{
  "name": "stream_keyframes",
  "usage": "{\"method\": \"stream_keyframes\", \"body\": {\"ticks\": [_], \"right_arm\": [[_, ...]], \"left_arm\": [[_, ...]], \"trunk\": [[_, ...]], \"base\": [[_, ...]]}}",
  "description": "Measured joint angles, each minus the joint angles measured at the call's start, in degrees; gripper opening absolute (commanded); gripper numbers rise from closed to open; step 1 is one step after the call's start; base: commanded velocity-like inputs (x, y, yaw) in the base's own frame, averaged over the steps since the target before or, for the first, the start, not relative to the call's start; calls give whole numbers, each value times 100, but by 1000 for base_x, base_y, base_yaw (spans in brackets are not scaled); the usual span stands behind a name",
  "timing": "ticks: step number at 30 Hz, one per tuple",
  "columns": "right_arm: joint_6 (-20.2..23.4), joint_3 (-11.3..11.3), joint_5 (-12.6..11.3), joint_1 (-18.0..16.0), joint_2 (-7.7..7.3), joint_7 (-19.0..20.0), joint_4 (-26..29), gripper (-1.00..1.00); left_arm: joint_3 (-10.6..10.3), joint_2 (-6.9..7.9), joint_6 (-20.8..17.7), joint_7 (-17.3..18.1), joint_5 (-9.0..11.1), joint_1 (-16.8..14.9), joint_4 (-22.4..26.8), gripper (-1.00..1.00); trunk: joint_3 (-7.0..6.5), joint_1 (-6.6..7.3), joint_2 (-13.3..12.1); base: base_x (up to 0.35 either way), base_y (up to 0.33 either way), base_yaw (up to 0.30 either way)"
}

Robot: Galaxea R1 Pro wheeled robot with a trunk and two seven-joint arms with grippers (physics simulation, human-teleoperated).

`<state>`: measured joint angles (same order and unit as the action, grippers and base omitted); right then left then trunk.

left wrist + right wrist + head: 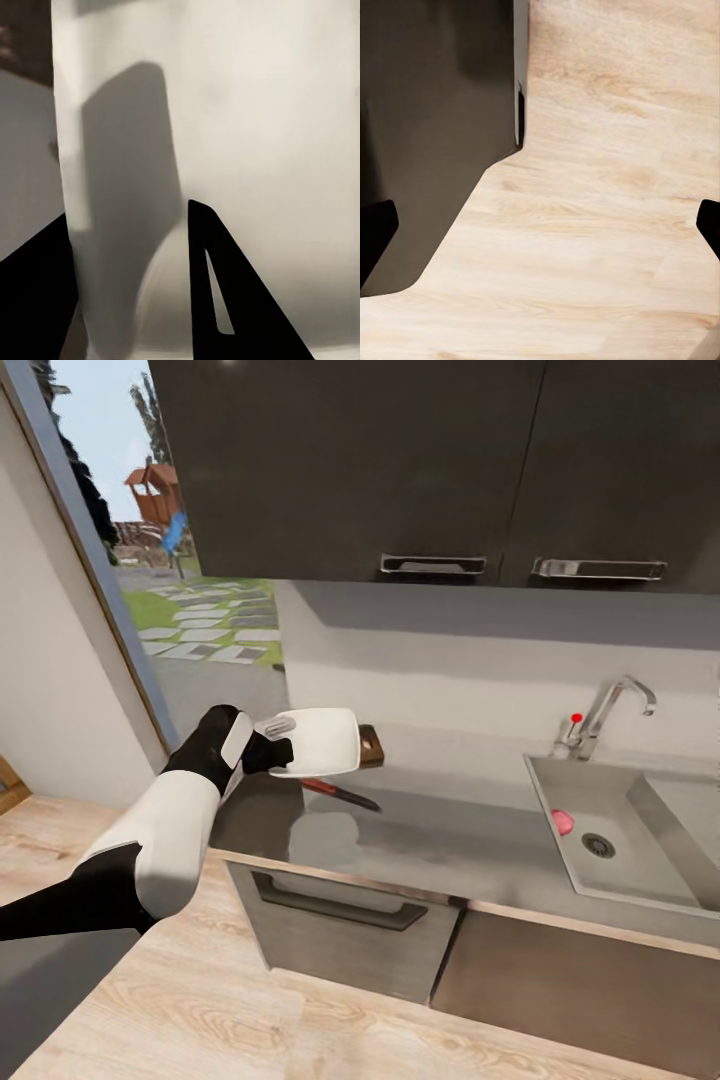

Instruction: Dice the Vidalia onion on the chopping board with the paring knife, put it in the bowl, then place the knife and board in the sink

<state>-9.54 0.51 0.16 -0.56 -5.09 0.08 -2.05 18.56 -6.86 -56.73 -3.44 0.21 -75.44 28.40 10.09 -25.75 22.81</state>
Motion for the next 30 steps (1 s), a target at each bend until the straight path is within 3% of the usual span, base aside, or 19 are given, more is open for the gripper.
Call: {"method": "stream_keyframes", "body": {"ticks": [8,19,30], "right_arm": [[-2,2,0,0,3,0,0,100],[-1,4,0,0,4,0,1,100],[-3,5,0,0,2,0,0,100]], "left_arm": [[1,8,0,-3,9,0,0,-100],[4,8,-2,-11,0,0,1,-100],[-2,9,-8,-7,1,1,-8,-100]], "trunk": [[-8,-1,0],[-10,-3,-1],[8,-1,-1]], "base": [[-20,35,-159],[-175,242,-10],[-14,18,0]]}}
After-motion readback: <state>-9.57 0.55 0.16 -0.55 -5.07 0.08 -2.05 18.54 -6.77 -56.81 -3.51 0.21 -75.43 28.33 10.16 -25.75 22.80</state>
